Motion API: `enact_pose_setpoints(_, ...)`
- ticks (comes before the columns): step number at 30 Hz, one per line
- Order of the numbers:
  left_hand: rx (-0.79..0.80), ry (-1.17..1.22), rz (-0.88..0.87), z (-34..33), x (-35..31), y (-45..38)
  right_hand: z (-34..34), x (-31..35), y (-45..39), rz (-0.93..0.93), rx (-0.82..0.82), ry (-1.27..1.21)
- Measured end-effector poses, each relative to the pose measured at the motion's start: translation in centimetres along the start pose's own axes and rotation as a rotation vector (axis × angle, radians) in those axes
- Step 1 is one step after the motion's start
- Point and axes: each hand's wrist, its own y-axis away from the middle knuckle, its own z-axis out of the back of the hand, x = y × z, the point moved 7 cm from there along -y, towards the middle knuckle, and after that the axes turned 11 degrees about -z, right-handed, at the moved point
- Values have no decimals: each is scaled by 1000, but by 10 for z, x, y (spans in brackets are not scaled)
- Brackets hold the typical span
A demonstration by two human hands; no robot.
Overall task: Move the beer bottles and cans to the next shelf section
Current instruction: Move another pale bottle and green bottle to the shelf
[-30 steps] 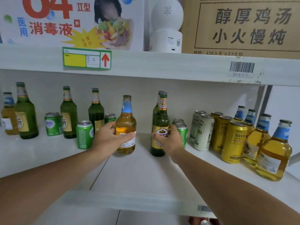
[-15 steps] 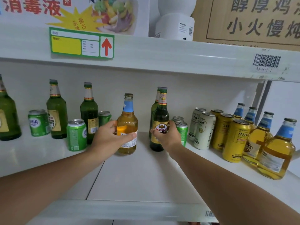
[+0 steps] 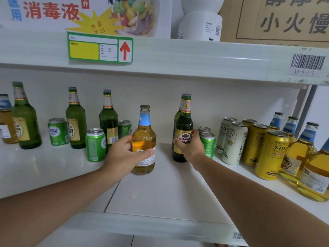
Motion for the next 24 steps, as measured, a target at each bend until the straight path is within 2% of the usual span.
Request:
enact_pose_setpoints(11, -39, -43, 6, 2, -13, 13, 16, 2, 35, 105, -36, -66)
enact_pose_setpoints(21, -134, -23, 33, -28, -41, 30, 66, 0, 85, 168, 147, 183)
enact_pose_setpoints(24, -154, -19, 39, -44, -54, 41, 87, -4, 92, 192, 155, 229)
